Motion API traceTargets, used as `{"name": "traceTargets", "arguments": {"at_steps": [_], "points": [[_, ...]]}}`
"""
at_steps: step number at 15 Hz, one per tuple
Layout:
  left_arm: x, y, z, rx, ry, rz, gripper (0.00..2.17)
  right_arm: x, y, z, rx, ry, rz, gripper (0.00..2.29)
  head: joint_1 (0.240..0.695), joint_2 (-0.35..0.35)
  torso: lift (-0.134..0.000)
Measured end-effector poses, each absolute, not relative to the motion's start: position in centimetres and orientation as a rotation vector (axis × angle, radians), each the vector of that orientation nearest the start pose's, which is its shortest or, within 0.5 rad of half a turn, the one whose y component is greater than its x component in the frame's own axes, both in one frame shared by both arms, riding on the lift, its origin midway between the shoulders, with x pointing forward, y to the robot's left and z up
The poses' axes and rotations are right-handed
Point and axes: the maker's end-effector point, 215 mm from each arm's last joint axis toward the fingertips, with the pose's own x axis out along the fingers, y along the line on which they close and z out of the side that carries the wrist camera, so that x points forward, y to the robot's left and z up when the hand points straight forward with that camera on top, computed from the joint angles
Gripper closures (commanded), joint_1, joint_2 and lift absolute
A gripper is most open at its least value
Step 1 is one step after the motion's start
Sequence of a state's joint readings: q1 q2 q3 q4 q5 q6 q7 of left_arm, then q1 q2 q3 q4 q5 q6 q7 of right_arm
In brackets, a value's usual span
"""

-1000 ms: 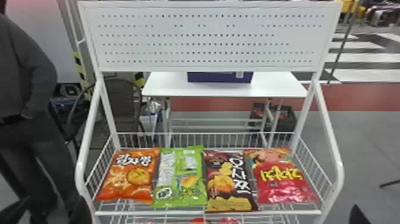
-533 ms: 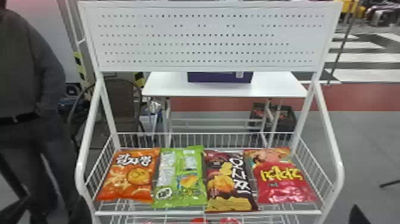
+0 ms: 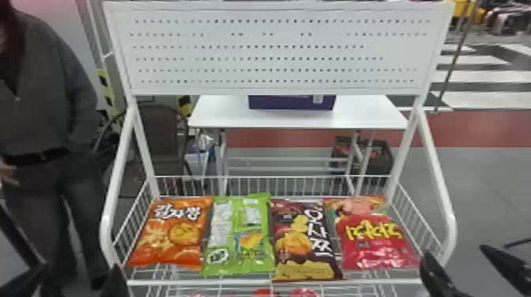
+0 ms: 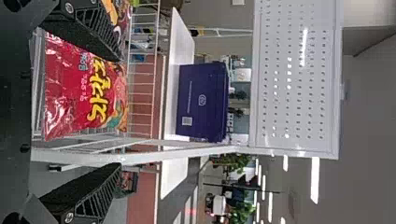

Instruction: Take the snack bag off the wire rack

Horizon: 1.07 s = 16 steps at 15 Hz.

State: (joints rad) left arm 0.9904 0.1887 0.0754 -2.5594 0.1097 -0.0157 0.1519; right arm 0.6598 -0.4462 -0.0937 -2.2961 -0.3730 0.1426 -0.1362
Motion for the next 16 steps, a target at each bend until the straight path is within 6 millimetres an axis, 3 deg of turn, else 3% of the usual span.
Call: {"name": "traceTargets", "arguments": {"at_steps": [4,7,11,14,15,16], "points": [[32.7,25.9,-23.0,0.059,-0.02,0.03,0.16,48.8,-24.9,-33.0,-0.036,0.17,0.125,0.09,0.499,0.0,0.0],[32.7,25.9,-23.1,0.06,-0.019,0.029,0.16,52.7,-23.2,-35.2,-0.018,0.205,0.148,0.09,0.499,0.0,0.0],[32.9,26.0,-23.6,0.064,-0.015,0.029,0.16,55.8,-23.4,-39.0,-0.032,0.288,0.134,0.09,0.499,0.0,0.0],[33.0,26.0,-23.6,0.066,-0.016,0.027,0.16,56.5,-24.2,-41.8,-0.048,0.342,0.117,0.1,0.499,0.0,0.0],[33.1,26.0,-23.6,0.067,-0.016,0.026,0.16,56.6,-24.4,-42.4,-0.053,0.353,0.114,0.17,0.499,0.0,0.0],[33.1,26.0,-23.6,0.067,-0.016,0.025,0.16,56.6,-24.6,-43.0,-0.056,0.365,0.111,0.57,0.499,0.0,0.0]]}}
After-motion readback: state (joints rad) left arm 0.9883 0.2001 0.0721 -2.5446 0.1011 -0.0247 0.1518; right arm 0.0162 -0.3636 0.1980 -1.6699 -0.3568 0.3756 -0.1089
